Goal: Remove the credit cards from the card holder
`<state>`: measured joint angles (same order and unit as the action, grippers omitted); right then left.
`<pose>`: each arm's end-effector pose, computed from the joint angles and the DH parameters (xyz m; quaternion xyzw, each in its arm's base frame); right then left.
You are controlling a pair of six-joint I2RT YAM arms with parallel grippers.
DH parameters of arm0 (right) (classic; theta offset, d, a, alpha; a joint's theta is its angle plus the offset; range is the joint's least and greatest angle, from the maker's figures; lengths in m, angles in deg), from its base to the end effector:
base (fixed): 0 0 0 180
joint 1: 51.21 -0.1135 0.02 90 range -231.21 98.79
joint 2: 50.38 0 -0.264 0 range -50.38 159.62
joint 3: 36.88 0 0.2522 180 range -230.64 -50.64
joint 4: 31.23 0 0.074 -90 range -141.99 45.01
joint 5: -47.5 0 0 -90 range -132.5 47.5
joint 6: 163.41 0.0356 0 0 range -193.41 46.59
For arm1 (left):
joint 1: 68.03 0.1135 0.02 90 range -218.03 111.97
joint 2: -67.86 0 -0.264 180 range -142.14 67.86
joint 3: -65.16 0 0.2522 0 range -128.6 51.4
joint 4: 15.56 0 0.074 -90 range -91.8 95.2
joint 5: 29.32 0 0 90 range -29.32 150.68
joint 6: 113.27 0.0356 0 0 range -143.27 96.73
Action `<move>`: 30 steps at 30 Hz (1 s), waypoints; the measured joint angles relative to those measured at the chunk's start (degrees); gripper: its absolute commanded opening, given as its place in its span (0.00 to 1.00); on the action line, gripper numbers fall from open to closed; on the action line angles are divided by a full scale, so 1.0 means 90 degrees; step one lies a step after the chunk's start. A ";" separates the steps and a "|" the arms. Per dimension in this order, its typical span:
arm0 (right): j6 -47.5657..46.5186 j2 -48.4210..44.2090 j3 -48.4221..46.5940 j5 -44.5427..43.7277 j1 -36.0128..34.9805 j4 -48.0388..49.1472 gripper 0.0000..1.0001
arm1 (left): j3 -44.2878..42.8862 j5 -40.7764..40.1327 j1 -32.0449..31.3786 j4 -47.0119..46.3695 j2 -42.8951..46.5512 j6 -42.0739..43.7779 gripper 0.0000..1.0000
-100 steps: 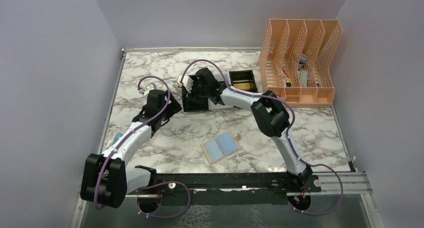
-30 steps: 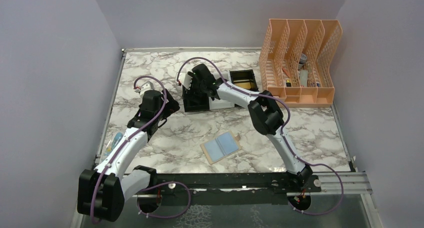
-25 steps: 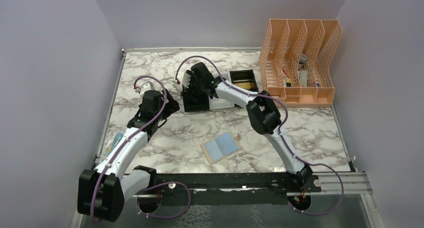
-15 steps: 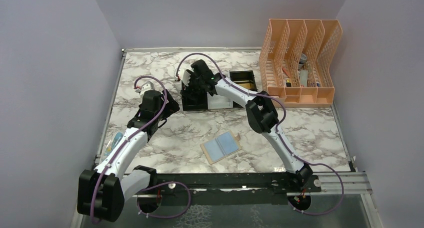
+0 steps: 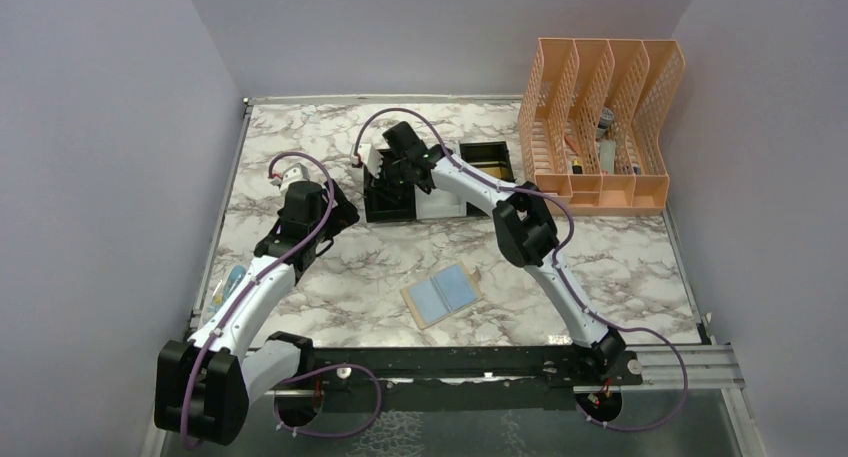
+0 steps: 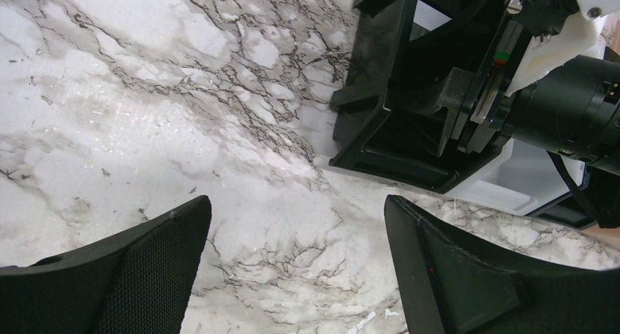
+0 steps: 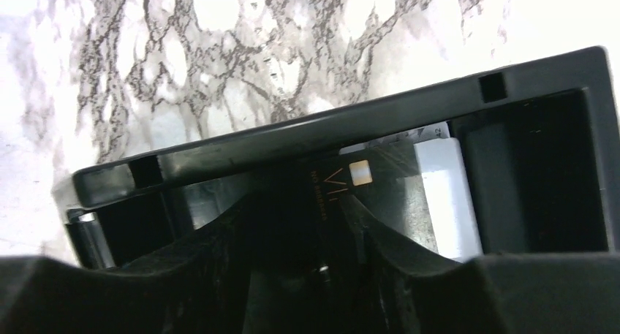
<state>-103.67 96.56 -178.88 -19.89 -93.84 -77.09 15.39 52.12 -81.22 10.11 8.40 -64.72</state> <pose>0.4028 0.3894 0.1530 -0.6017 0.7040 0.2190 0.3071 0.2188 -0.0458 0.2352 -0.2495 0.8508 -0.1511 0.4371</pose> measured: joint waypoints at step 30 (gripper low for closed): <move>0.2030 -0.0554 0.0454 -0.1083 0.0117 0.0257 0.71 | 0.0000 0.0097 0.0000 -0.0204 -0.0153 0.0012 0.93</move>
<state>-85.39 91.57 -174.79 -29.64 -92.79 -74.77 15.39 53.00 -81.22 8.27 7.02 -64.61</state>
